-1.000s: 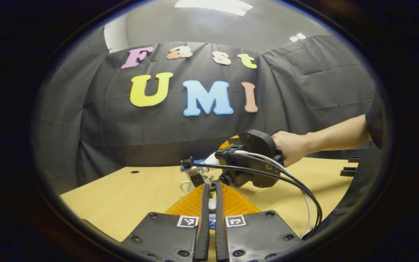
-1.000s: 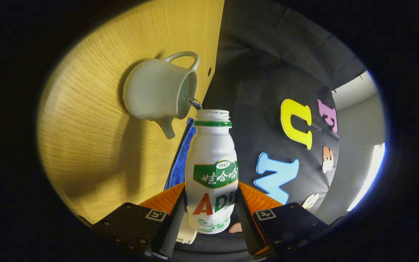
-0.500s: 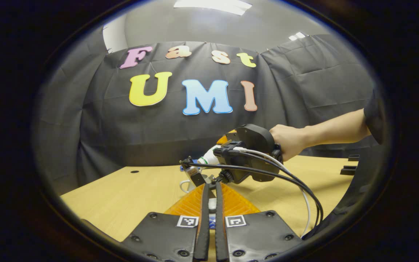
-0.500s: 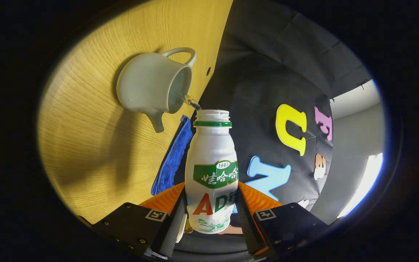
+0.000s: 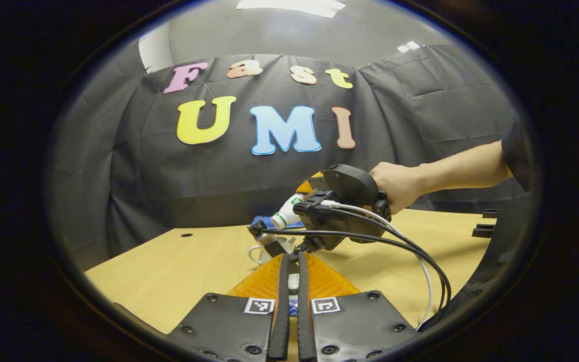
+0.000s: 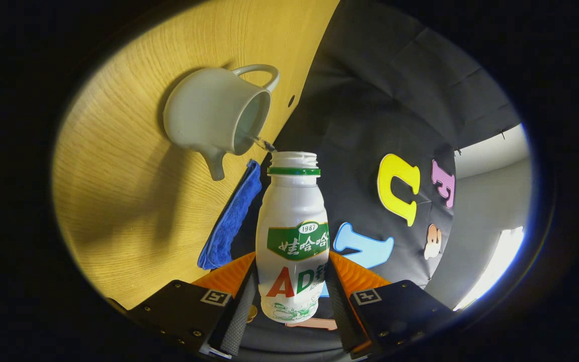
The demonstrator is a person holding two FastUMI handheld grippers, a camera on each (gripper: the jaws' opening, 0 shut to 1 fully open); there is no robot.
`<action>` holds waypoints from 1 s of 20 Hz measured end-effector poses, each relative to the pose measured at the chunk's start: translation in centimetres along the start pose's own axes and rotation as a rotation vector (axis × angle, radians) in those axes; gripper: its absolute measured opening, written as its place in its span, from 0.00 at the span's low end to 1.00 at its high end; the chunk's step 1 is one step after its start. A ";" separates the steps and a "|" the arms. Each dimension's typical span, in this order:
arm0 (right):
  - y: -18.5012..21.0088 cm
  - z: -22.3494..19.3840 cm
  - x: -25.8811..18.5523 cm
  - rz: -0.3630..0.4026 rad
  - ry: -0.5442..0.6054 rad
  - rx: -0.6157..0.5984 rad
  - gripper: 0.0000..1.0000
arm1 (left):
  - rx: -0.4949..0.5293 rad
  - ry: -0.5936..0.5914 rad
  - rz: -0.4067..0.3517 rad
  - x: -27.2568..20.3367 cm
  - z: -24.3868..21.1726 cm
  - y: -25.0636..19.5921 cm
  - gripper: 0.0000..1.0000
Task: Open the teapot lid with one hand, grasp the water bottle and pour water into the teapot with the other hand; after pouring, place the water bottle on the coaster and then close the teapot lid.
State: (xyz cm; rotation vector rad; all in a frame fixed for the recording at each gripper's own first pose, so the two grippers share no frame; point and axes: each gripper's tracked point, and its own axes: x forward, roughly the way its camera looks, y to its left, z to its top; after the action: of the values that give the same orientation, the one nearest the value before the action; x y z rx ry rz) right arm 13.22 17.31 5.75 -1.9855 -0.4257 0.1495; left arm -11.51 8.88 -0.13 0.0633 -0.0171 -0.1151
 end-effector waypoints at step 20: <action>-1.0 1.0 -0.1 -0.069 -0.050 -0.104 0.73 | 0.037 -0.017 -0.011 -0.4 0.5 -0.6 0.13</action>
State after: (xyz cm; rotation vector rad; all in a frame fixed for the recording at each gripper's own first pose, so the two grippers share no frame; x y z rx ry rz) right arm 12.57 18.52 6.18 -2.0692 -0.5433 0.1353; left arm -11.95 8.30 0.37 0.0998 -0.0360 -0.1259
